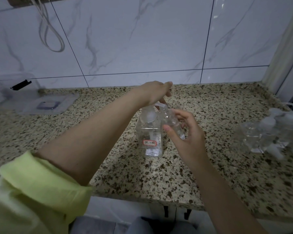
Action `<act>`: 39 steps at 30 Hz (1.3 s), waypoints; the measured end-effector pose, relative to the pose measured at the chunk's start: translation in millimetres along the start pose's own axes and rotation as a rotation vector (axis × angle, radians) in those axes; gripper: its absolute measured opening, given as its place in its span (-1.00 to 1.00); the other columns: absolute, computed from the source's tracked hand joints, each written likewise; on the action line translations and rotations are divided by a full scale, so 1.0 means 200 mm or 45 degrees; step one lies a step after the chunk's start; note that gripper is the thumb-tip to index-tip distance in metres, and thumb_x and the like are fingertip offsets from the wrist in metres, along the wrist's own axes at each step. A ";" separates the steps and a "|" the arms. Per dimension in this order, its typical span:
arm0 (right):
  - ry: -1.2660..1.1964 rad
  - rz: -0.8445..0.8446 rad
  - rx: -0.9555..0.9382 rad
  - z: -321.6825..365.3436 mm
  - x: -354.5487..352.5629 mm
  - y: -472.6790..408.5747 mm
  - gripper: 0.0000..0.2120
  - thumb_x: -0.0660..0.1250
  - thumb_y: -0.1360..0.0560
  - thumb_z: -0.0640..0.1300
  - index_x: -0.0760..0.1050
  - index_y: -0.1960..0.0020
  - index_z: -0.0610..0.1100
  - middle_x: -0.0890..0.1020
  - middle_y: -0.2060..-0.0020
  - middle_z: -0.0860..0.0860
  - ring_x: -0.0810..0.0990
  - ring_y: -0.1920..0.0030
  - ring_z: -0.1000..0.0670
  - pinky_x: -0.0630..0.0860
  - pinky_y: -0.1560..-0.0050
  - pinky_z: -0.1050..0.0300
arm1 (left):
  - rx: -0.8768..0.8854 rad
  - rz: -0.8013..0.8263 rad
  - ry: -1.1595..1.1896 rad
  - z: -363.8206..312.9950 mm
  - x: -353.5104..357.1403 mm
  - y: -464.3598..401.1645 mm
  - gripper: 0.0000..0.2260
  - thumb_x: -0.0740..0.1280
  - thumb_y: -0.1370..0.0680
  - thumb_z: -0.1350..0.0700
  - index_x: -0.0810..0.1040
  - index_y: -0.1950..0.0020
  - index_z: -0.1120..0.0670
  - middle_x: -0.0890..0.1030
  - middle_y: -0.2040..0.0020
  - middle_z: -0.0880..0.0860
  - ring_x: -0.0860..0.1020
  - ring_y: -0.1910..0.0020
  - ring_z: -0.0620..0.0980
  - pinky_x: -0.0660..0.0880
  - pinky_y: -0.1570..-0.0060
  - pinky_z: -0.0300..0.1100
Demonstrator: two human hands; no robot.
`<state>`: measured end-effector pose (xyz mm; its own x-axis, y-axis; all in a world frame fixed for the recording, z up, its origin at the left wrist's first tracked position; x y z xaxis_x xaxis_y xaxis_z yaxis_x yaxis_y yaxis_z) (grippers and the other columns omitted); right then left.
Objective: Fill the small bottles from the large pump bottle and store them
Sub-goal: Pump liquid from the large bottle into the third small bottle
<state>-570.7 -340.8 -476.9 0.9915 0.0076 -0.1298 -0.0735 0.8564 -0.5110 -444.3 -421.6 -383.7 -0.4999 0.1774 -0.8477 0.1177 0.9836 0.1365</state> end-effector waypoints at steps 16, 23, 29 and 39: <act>-0.027 -0.015 -0.013 0.01 0.00 0.00 -0.61 0.47 -0.48 0.05 0.46 -0.27 0.19 0.60 -0.12 0.31 0.58 -0.17 0.19 0.51 -0.19 0.23 | -0.013 0.007 -0.071 0.00 -0.01 -0.01 -0.46 -0.10 -0.70 -0.19 0.56 -0.32 0.04 0.68 -0.13 0.04 0.57 -0.14 0.04 0.36 -0.18 -0.07; 0.016 -0.027 -0.031 0.01 0.00 0.00 -0.62 0.43 -0.48 0.12 0.43 -0.25 0.29 0.60 -0.14 0.31 0.57 -0.18 0.17 0.54 -0.22 0.03 | -0.012 0.007 -0.026 0.00 0.00 0.00 -0.47 -0.09 -0.70 -0.17 0.55 -0.32 0.06 0.69 -0.11 0.06 0.56 -0.08 0.03 0.39 -0.25 -0.06; 0.005 -0.030 -0.015 0.00 0.00 0.00 -0.60 0.45 -0.47 0.08 0.47 -0.27 0.18 0.61 -0.13 0.27 0.58 -0.18 0.13 0.56 -0.23 -0.08 | -0.005 -0.006 -0.033 0.00 -0.01 0.01 -0.48 -0.09 -0.70 -0.17 0.55 -0.33 0.06 0.69 -0.11 0.06 0.55 -0.18 0.06 0.40 -0.29 -0.02; 0.008 -0.035 -0.020 0.00 0.00 0.00 -0.60 0.41 -0.47 0.17 0.45 -0.27 0.22 0.61 -0.13 0.29 0.59 -0.17 0.12 0.56 -0.21 -0.08 | -0.007 0.019 -0.054 0.00 0.00 0.00 -0.47 -0.10 -0.70 -0.18 0.55 -0.33 0.04 0.68 -0.14 0.03 0.53 -0.21 0.05 0.37 -0.29 -0.04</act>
<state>-571.1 -340.3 -476.6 0.9924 -0.0189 -0.1212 -0.0483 0.8480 -0.5278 -444.4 -420.6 -384.1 -0.4612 0.1909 -0.8665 0.1202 0.9810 0.1522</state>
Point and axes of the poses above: each hand's wrist, its own y-axis away from the middle knuckle, its own x-axis out of the palm, z = x × y, the point moved 6 cm from there along -y, towards the middle knuckle
